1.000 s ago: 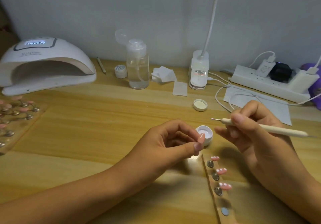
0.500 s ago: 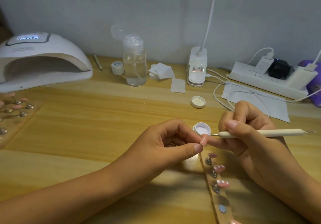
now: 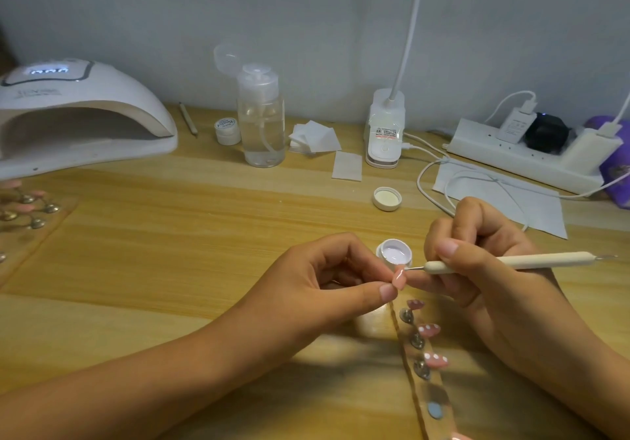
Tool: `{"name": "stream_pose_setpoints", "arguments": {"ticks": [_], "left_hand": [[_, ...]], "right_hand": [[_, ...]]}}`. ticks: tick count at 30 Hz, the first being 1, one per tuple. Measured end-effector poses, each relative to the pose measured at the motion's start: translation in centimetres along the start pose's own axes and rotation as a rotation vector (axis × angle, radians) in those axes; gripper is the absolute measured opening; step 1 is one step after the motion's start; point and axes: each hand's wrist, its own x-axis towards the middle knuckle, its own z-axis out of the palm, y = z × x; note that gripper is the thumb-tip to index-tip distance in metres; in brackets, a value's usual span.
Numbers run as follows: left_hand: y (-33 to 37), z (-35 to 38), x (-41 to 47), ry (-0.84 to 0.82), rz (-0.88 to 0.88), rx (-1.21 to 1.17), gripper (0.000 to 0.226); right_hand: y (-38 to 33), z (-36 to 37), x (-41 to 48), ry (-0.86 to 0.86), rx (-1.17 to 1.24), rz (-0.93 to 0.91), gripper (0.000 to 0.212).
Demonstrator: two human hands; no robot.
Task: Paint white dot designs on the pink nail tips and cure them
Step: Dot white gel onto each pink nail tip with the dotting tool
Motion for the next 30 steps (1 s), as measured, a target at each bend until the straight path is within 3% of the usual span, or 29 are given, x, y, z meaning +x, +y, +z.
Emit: {"name": "stream_pose_setpoints", "arguments": {"ticks": [30], "left_hand": [[0.06,-0.14,-0.12,-0.003,-0.004,0.006,0.008]], "right_hand": [[0.11,-0.13,0.03,-0.023,-0.026,0.014,0.017]]}}
